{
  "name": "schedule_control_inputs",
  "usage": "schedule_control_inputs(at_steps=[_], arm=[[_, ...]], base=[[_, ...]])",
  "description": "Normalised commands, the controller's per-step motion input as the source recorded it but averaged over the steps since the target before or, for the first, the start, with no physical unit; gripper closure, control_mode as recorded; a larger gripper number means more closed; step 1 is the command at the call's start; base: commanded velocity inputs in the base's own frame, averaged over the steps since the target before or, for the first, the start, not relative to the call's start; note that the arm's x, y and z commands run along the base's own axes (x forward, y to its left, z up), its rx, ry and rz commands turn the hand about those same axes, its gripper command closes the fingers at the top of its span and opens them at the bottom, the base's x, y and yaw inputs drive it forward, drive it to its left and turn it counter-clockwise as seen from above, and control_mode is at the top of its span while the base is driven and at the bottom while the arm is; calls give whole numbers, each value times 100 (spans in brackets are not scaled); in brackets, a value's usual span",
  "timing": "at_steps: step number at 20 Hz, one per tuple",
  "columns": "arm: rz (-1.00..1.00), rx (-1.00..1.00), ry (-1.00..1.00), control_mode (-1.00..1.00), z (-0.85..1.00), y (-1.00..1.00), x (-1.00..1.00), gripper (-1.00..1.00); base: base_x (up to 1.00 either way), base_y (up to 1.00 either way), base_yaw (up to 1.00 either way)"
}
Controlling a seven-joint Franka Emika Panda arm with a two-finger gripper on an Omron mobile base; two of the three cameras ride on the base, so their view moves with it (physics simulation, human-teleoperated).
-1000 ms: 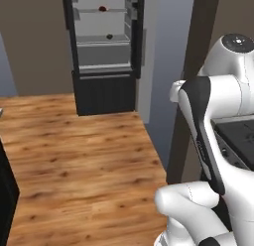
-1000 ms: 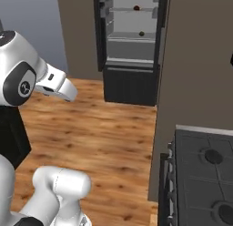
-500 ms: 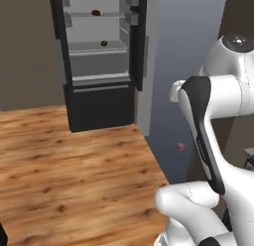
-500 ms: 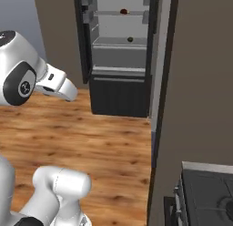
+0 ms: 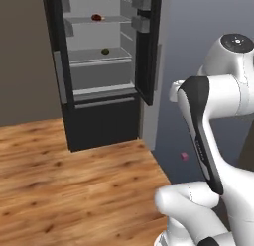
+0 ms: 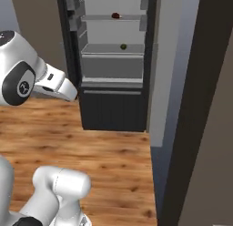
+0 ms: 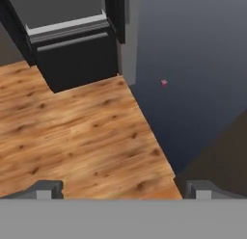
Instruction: Take the cheese, steak, and avocado from the fridge and place them on the plate on the dining counter to create an appetizer plate.
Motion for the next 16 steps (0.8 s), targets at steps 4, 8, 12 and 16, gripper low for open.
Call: schedule_control_inputs(at_steps=[4,8,12,16], arm=[[0,0,0,100,0,0,0,-100],[0,0,0,100,0,0,0,-100],[0,0,0,100,0,0,0,-100],[0,0,0,100,0,0,0,-100]], base=[[100,37,-9],[100,24,-2],[100,12,0],[100,1,7]])
